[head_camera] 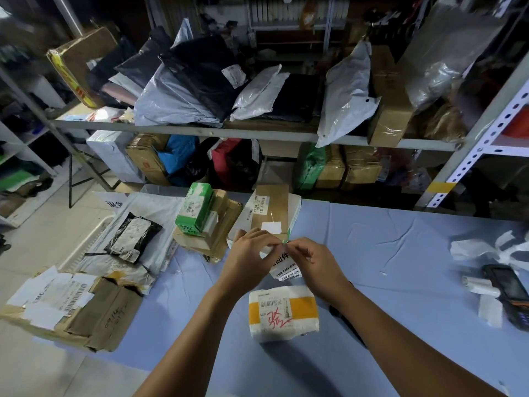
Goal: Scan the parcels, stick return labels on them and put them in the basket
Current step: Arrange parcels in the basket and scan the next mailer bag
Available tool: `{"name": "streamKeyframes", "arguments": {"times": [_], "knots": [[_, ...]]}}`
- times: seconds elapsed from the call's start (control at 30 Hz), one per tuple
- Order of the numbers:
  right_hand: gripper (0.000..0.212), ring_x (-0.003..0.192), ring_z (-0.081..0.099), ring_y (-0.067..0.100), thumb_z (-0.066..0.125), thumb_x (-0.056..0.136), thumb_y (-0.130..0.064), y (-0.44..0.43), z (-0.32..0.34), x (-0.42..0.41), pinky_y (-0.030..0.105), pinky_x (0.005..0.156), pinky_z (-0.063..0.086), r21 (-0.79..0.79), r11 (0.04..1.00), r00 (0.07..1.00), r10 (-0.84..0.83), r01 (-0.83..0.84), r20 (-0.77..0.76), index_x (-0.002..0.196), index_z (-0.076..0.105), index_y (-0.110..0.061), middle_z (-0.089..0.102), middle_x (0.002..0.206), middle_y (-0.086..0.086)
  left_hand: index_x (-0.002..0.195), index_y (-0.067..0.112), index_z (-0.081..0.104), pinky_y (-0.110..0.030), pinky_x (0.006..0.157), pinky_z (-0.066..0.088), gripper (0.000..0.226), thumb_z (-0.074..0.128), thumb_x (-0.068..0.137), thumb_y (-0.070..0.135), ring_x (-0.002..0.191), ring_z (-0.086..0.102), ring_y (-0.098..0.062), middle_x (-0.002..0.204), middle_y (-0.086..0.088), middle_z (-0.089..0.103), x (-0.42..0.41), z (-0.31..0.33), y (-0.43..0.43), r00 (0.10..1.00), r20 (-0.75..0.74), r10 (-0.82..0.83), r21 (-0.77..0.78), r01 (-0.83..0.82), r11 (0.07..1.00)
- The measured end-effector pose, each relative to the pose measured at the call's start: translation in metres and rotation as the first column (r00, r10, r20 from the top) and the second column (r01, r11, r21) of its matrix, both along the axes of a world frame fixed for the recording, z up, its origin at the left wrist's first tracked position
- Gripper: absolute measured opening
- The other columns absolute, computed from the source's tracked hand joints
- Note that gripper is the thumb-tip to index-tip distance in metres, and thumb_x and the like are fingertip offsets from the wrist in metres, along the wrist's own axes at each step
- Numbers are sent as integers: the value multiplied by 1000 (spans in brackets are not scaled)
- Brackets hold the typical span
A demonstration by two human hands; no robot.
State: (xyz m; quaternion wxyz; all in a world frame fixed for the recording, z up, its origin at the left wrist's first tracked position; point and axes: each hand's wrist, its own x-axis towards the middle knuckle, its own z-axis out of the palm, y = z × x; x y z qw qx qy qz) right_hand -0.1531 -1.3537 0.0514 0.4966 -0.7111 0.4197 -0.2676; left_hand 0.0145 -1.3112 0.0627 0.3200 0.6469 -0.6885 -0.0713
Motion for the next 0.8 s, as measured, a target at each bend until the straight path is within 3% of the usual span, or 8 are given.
{"name": "streamKeyframes", "arguments": {"times": [0.13,0.23,0.37,0.47,0.57,0.63,0.7,0.8], "knots": [[36,92,67,10,44,100,-47,-1,0,1,25,76,59,-14,1000,1000,-26,26,0,106,68,-21,68,97,-3,79,27,61,-18,78,28,14,56,92,28,76,50,-2,82,14,66,-5,2,-2,999,-2,35,13,-35,999],[25,90,69,11,47,103,-36,-4,-8,-1,23,72,58,11,998,998,-69,69,-3,101,66,-20,70,98,-2,81,17,63,-26,75,39,11,62,92,13,73,56,-7,79,10,64,-8,2,-4,968,-208,144,30,-141,990],[16,81,64,3,51,103,-23,-17,-24,-8,10,60,48,23,981,978,-190,192,-84,97,64,-16,66,95,-4,87,11,67,-16,65,46,12,59,94,6,75,60,-3,78,8,66,-9,5,-8,790,-512,338,70,-354,933],[24,73,60,10,51,101,-16,-29,-32,-14,10,50,40,-27,958,922,-284,287,-262,87,67,-4,65,86,2,86,13,66,-10,61,40,13,57,95,10,71,59,2,76,9,65,-8,9,-10,661,-600,451,89,-505,859],[20,79,59,20,56,97,-16,-30,-30,-15,22,56,38,-112,904,836,-424,412,-348,83,65,-7,63,85,6,82,15,64,-25,69,44,11,61,92,10,76,59,-11,78,4,65,-6,9,-7,750,-465,471,-29,-544,838],[15,79,60,13,62,96,-25,-23,-19,-8,22,60,41,-100,891,850,-453,443,-268,91,64,-11,63,86,-1,82,12,65,-35,75,44,7,65,88,9,81,58,-19,82,3,64,-8,8,-3,855,-259,450,-145,-495,857],[26,77,67,14,63,94,-40,-12,-6,4,22,64,51,139,928,938,-336,346,-87,94,66,-14,71,83,-2,81,11,66,-36,77,42,4,67,85,10,83,56,-21,84,0,63,-12,3,0,913,-52,404,-268,-403,875],[36,91,73,22,67,90,-47,-2,12,22,35,81,60,559,805,925,-341,197,165,107,69,-16,75,98,6,81,8,67,-35,70,44,5,65,84,12,83,58,-22,87,-5,66,-19,-9,8,949,191,250,-372,-166,913]]}}
